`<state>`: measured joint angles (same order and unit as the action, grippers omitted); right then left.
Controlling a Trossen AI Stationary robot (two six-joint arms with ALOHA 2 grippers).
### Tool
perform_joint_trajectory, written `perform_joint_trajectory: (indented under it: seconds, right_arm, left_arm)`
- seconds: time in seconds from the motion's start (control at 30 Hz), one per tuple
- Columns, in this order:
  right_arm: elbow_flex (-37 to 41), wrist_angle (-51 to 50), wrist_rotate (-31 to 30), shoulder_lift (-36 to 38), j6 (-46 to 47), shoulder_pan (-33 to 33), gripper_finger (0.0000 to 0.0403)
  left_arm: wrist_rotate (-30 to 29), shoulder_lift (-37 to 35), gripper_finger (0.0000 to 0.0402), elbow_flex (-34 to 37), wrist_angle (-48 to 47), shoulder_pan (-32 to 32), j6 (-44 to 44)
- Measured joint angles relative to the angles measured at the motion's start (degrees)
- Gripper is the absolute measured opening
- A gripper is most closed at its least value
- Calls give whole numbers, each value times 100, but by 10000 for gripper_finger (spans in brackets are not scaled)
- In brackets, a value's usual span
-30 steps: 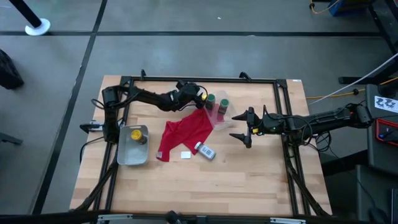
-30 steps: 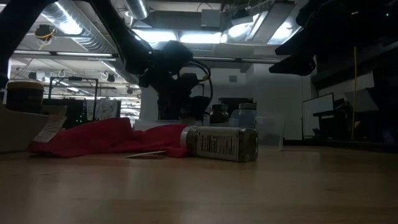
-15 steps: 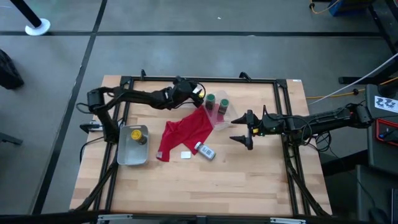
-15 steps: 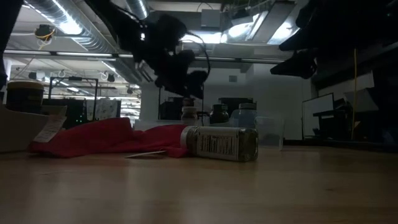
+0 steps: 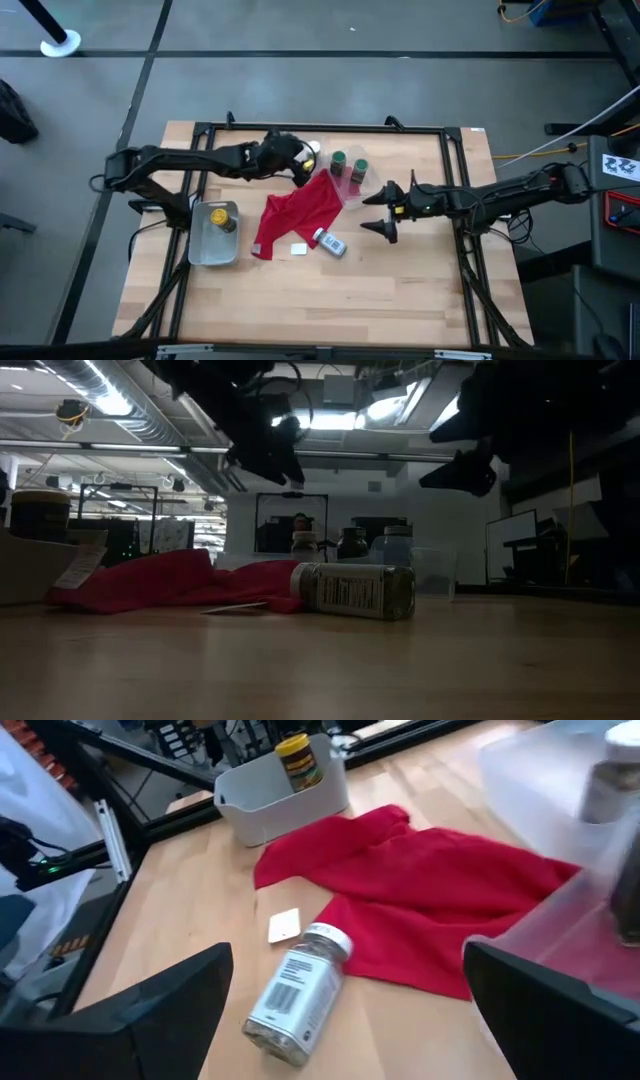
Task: Sort spices by type
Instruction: Put the white seasoning bottle into the left transparent bin
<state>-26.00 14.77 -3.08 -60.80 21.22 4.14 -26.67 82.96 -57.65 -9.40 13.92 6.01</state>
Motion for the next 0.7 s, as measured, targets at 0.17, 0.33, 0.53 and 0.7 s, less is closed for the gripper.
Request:
perform_joint_trajectory:
  seconds: [0.17,0.33,0.53,0.7]
  right_arm:
    - [-617,-307,120,-696,7,290,395]
    - [-1378,-1157,-263,-1390,209,755,395]
    - [-2021,-1677,-629,-2161,1029,1043,395]
    - [-2305,-1670,-693,-2843,1465,1086,395]
  left_arm:
    - [547,-223,274,0,-589,-225,-1]
    - [570,-212,274,0,-841,-428,0]
    - [570,-199,274,0,-934,-583,-1]
    - [571,-197,274,2,-1007,-712,0]
